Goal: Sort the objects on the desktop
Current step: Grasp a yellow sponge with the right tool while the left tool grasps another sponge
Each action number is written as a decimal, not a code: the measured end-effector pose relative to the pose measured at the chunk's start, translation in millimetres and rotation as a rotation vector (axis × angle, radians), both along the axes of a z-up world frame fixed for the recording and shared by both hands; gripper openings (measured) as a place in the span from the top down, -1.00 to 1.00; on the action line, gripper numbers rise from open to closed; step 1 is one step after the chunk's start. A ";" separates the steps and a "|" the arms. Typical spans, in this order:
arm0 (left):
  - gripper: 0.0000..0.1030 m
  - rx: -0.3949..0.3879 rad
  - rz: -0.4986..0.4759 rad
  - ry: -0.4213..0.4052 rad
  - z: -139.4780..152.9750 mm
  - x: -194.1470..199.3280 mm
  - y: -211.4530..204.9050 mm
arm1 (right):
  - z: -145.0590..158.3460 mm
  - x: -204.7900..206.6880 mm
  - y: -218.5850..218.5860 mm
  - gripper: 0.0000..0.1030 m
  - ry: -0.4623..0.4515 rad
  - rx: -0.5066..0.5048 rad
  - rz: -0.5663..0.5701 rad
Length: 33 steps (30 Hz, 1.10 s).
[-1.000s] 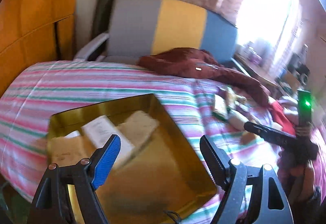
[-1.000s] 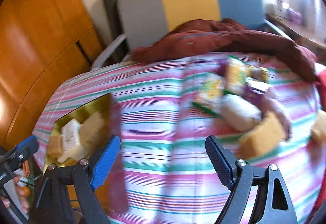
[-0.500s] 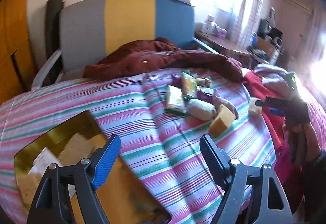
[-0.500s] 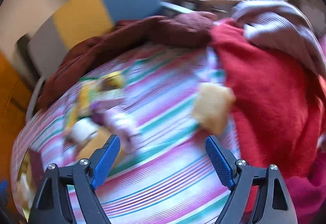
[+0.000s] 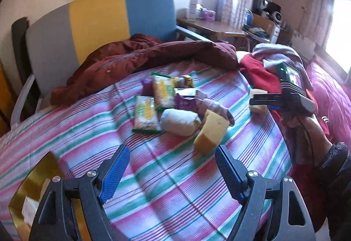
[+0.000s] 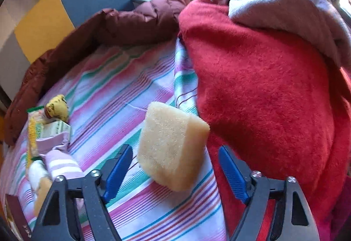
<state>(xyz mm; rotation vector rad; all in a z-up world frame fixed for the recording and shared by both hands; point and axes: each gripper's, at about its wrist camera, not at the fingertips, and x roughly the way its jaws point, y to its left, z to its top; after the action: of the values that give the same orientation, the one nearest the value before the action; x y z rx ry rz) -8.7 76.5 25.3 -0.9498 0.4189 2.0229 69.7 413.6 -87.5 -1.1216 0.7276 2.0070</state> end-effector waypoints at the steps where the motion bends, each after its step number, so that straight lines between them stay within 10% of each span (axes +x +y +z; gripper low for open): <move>1: -0.57 -0.005 -0.012 -0.002 -1.5 -0.6 6.9 | -1.2 -1.8 0.1 -0.44 -0.013 0.007 0.003; 20: -0.57 -0.222 -0.279 0.062 -78.2 3.5 112.6 | 16.4 6.5 -1.0 -0.02 0.065 -0.003 0.045; 33: 0.12 -0.201 -0.307 0.056 -90.6 10.3 127.2 | 26.6 -13.2 -7.0 -0.02 0.156 0.003 0.130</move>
<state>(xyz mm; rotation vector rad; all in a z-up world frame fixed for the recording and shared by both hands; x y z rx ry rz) 1.7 203.6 -65.3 -0.8887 0.7623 1.7529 56.5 406.6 -60.9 -1.0418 0.7460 2.2240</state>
